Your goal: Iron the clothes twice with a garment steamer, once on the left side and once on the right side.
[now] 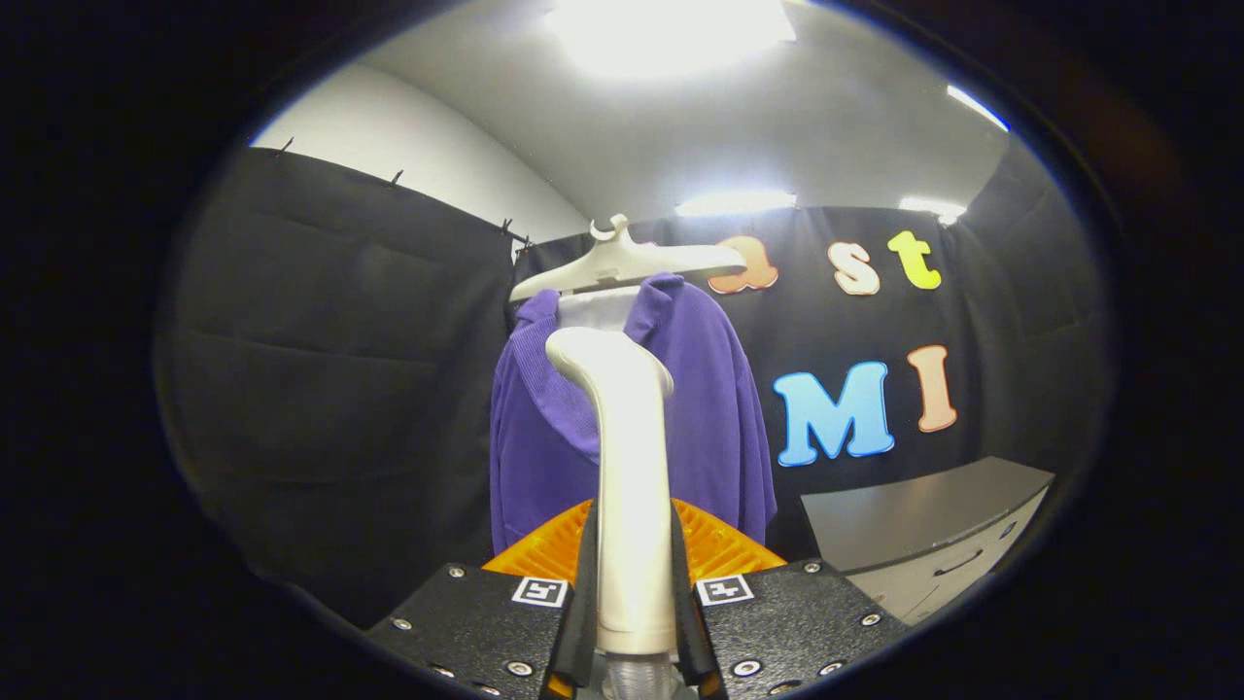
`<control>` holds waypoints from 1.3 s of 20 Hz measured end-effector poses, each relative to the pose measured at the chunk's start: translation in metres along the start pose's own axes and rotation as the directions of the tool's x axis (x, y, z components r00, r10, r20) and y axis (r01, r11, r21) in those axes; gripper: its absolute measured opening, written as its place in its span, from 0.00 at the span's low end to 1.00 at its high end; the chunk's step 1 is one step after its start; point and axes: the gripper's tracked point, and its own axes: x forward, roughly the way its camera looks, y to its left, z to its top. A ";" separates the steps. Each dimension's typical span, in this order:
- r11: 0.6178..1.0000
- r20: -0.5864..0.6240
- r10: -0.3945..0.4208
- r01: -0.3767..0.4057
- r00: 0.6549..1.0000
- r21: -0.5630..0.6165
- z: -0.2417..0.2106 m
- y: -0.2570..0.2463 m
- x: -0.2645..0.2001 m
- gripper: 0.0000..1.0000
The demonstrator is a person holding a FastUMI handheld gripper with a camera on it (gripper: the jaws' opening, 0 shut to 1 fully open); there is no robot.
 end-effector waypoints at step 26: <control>0.984 -0.187 0.093 -0.119 0.978 -0.135 -0.096 0.065 0.074 0.34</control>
